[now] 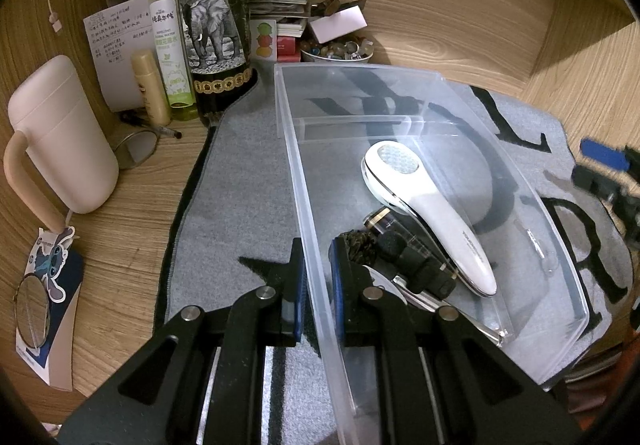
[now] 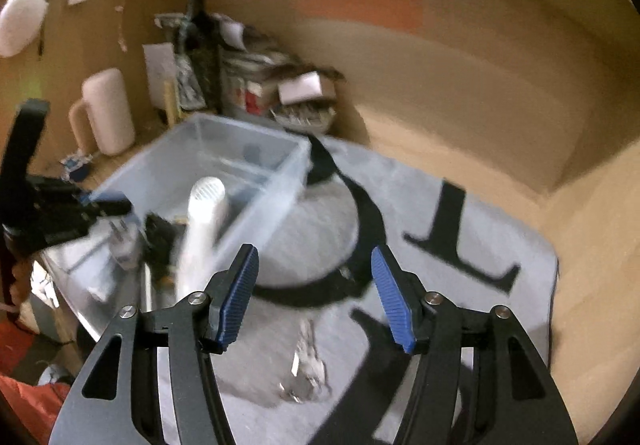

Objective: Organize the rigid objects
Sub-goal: 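Move the right gripper to the key ring and grasp it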

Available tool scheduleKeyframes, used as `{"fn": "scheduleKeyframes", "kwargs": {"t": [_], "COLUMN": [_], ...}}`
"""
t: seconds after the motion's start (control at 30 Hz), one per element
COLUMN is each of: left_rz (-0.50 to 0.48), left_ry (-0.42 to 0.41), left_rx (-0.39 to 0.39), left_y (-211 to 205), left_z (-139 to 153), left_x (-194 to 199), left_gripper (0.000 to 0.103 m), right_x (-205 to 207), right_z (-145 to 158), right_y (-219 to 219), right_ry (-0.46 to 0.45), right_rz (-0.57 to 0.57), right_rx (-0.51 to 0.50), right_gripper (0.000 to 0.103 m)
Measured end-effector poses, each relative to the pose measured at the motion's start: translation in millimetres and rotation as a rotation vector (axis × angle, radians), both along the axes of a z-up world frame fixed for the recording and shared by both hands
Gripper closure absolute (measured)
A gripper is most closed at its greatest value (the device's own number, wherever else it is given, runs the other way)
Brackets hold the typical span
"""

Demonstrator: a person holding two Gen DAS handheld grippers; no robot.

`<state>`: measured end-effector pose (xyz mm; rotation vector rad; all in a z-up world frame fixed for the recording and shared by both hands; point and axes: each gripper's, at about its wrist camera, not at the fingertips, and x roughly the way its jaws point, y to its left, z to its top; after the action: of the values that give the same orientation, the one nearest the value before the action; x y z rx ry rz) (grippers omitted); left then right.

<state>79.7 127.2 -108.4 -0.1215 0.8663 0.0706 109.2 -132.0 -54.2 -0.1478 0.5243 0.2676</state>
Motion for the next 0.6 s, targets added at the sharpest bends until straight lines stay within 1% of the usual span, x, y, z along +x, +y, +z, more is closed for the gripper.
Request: {"fn": "scheduleKeyframes", "kwargs": {"t": [0.17,0.37,0.5,0.6], "left_rz": [-0.001,0.0,0.0,0.001], "left_ry": [0.001,0.0,0.0,-0.001], "left_rx": [0.001,0.0,0.001,-0.002], "left_y": [0.5,0.5,0.4,0.5], "left_z": [0.0,-0.1,-0.1,0.0], "left_x": [-0.3,-0.4,-0.4,-0.3], "left_gripper": [0.092,0.092,0.092,0.092], "right_x": [2.0,0.0,0.3,0.7], "right_z": [-30.0,-63.7,-80.3,-82.5], "right_y": [-11.8,-14.5,-14.8,-15.8], "right_ry": [0.089,0.188,0.232,0.22], "right_rz": [-0.033,-0.032,-0.032,-0.039], "right_rx": [0.015,0.044,0.053,0.071], "right_gripper": [0.048,0.048,0.048,0.048]}}
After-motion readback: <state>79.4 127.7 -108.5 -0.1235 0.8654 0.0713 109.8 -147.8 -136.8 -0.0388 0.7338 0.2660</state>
